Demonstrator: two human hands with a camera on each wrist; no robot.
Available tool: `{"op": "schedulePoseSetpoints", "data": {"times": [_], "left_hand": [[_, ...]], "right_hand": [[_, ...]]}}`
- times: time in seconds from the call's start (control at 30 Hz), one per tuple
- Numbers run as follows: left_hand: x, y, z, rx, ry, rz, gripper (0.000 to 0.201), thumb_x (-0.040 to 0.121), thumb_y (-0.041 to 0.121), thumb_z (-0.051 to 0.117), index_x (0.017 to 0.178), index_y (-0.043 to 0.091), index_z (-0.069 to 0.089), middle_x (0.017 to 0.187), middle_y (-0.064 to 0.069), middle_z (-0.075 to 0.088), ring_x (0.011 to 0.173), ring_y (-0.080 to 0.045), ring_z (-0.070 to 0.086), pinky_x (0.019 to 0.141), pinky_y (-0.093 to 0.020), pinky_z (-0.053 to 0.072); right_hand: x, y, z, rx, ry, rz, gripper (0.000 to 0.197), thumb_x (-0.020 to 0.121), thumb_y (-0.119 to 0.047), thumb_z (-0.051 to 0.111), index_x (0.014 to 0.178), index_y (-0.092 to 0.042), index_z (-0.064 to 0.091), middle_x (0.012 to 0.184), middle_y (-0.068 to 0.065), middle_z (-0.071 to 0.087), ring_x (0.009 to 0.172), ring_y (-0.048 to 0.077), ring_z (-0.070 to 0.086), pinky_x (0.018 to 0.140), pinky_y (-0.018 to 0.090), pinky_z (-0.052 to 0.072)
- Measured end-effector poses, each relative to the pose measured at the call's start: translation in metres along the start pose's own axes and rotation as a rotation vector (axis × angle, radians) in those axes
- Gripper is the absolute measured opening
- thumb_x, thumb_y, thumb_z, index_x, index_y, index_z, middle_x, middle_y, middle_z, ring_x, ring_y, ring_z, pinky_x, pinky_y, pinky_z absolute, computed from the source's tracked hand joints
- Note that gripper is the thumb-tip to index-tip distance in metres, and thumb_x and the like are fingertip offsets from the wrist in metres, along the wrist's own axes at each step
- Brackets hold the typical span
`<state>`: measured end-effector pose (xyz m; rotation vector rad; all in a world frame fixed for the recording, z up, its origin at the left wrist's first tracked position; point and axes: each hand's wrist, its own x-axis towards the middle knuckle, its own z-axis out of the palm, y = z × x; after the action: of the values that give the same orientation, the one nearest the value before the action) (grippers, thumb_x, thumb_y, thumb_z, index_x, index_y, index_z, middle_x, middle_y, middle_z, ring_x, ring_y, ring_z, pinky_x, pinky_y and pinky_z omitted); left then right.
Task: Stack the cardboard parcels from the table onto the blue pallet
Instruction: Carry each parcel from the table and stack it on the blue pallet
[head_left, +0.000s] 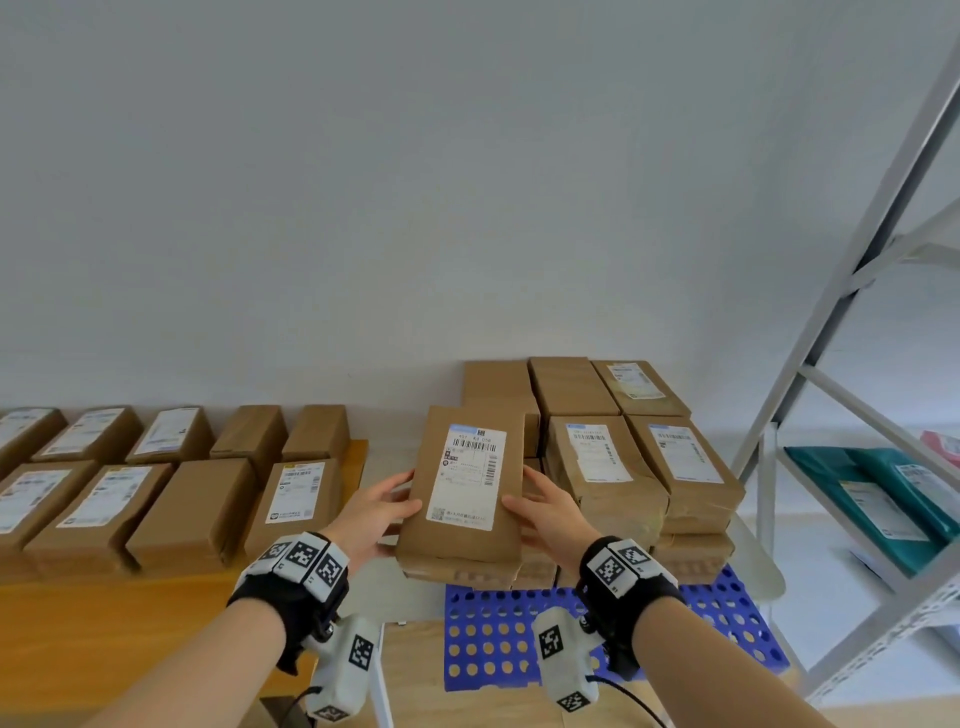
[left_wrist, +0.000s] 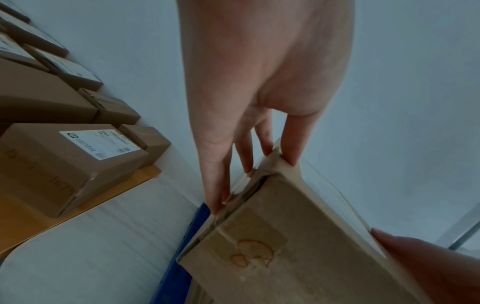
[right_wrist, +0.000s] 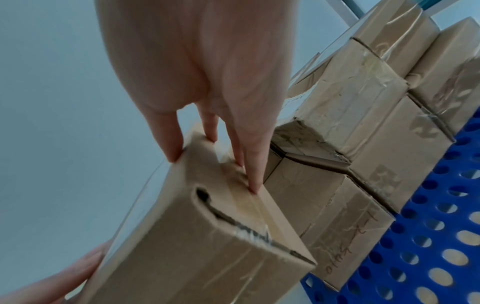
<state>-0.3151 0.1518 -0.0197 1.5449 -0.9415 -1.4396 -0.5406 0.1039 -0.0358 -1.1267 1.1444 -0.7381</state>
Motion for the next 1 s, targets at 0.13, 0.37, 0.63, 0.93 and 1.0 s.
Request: {"op": "schedulePoseSetpoints", "data": {"times": [0.13,0.37,0.63,0.93,1.0], "left_hand": [[0.007,-0.015,0.004,-0.012,0.000,-0.033,0.054,0.092,0.009,0.056,0.140,0.028,0.039,0.120,0.001,0.060,0.105,-0.023,0.058,0.081,-0.042,0.052],[0.032,-0.028,0.016,-0.025,0.016,-0.067,0.053,0.093,0.010,0.055,0.140,0.029,0.039,0.122,0.000,0.059,0.107,-0.023,0.056,0.093,-0.051,0.047],[0.059,-0.041,0.025,-0.030,0.024,-0.083,0.055,0.092,0.013,0.057,0.141,0.028,0.036,0.125,0.000,0.055,0.112,-0.023,0.052,0.094,-0.051,0.047],[0.078,-0.039,0.026,-0.030,0.045,-0.025,0.053,0.093,0.015,0.055,0.142,0.027,0.036,0.135,-0.003,0.051,0.117,-0.027,0.051,0.090,-0.051,0.049],[0.080,-0.038,0.029,-0.050,0.045,-0.017,0.053,0.094,0.016,0.055,0.142,0.026,0.036,0.135,-0.003,0.051,0.115,-0.025,0.052,0.084,-0.046,0.051]], "right_hand": [[0.001,0.007,0.003,-0.157,0.023,-0.038,0.065,0.093,-0.010,0.056,0.148,-0.026,0.025,0.121,-0.004,0.058,0.114,0.016,0.055,0.095,0.038,0.050],[0.012,0.011,0.005,-0.407,0.072,-0.046,0.076,0.094,-0.013,0.055,0.152,-0.019,0.006,0.145,0.000,0.040,0.116,0.008,0.046,0.094,0.024,0.044],[0.041,0.022,0.008,-0.687,0.052,0.012,0.081,0.094,-0.021,0.052,0.151,-0.025,-0.005,0.148,0.004,0.033,0.124,0.017,0.048,0.098,0.027,0.044],[0.060,0.019,0.010,-0.904,0.017,-0.026,0.059,0.100,-0.027,0.040,0.150,-0.027,0.010,0.158,0.006,-0.015,0.145,0.024,0.012,0.113,0.030,0.027],[0.060,0.019,0.009,-1.018,0.020,-0.080,0.057,0.100,-0.028,0.039,0.150,-0.027,0.013,0.158,0.005,-0.015,0.147,0.024,-0.005,0.119,0.036,0.012]]}}
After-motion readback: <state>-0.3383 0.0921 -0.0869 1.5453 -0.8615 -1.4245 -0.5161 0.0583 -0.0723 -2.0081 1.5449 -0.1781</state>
